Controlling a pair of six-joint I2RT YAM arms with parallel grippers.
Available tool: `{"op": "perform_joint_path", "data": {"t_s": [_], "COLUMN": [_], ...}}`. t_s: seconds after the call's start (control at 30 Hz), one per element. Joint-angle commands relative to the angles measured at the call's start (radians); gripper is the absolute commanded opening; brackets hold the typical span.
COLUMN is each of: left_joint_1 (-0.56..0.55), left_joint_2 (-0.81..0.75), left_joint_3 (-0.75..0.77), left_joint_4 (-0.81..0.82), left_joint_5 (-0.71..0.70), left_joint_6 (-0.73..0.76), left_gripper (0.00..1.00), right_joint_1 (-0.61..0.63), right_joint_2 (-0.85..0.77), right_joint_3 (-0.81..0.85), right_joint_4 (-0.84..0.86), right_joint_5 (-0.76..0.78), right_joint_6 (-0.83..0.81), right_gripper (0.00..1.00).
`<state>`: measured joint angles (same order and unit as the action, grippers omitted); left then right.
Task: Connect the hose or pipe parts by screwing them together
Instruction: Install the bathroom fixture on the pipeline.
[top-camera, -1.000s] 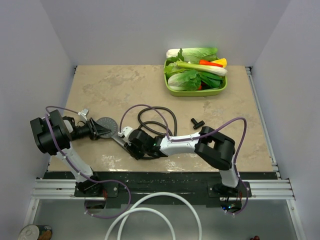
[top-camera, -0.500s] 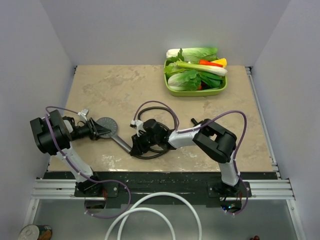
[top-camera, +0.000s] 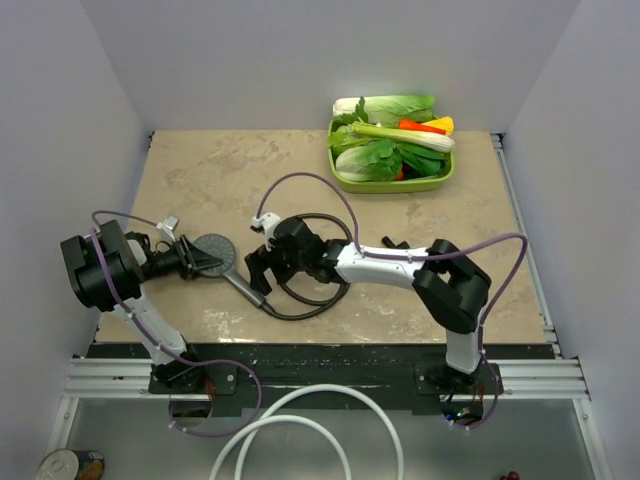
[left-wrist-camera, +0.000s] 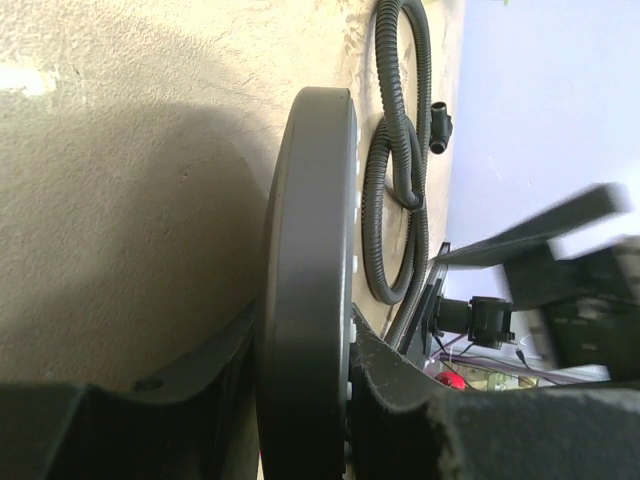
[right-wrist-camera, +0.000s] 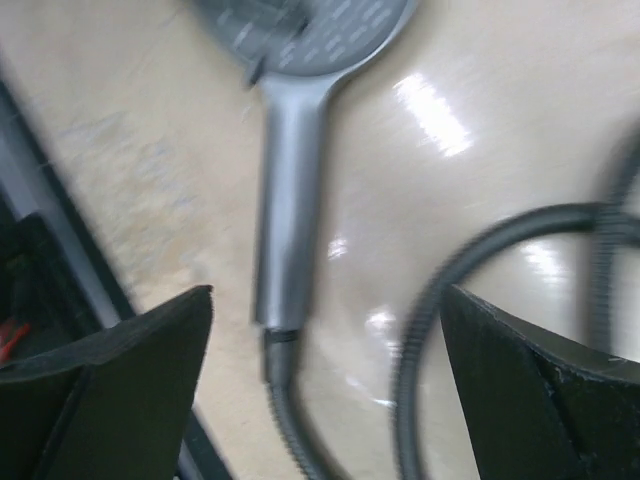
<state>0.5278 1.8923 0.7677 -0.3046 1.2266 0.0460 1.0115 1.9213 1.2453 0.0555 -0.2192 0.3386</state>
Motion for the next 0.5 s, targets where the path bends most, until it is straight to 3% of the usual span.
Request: {"op": "perform_joint_path", "data": {"t_s": [0.0, 0.1, 0.13, 0.23, 0.3, 0.37, 0.43, 0.47], "left_joint_1": [0.001, 0.0, 0.001, 0.003, 0.003, 0.003, 0.003, 0.005], "left_joint_2": [-0.036, -0.036, -0.038, -0.042, -0.044, -0.047, -0.05, -0.05], "left_joint_3": [0.002, 0.001, 0.001, -0.001, -0.002, -0.002, -0.004, -0.004], "left_joint_4": [0.038, 0.041, 0.039, 0.044, 0.047, 0.047, 0.048, 0.047], "left_joint_5": [0.002, 0.002, 0.002, 0.002, 0.002, 0.001, 0.001, 0.001], "left_joint_6": [0.066, 0.064, 0.063, 0.06, 0.06, 0.06, 0.058, 0.058], "left_gripper": [0.0, 0.0, 0.0, 0.0, 0.0, 0.0, 0.0, 0.0], "right_joint_1": [0.145, 0.301, 0.309, 0.299, 0.312, 0.364, 0.392, 0.395], "right_joint_2": [-0.076, 0.014, 0.05, 0.041, -0.001, -0.016, 0.022, 0.047], "right_joint_3": [0.167, 0.308, 0.328, 0.349, 0.297, 0.269, 0.298, 0.298], "right_joint_4": [-0.372, -0.477, -0.488, -0.572, -0.512, -0.464, -0.525, -0.531], "right_joint_5": [0.64, 1.115, 1.167, 1.097, 0.984, 0.997, 0.989, 0.971], "right_joint_6": [-0.295, -0.389, -0.347, -0.234, -0.272, -0.312, -0.29, -0.293], "right_gripper": [0.99, 0.99, 0.99, 0.99, 0.99, 0.98, 0.9, 0.79]}}
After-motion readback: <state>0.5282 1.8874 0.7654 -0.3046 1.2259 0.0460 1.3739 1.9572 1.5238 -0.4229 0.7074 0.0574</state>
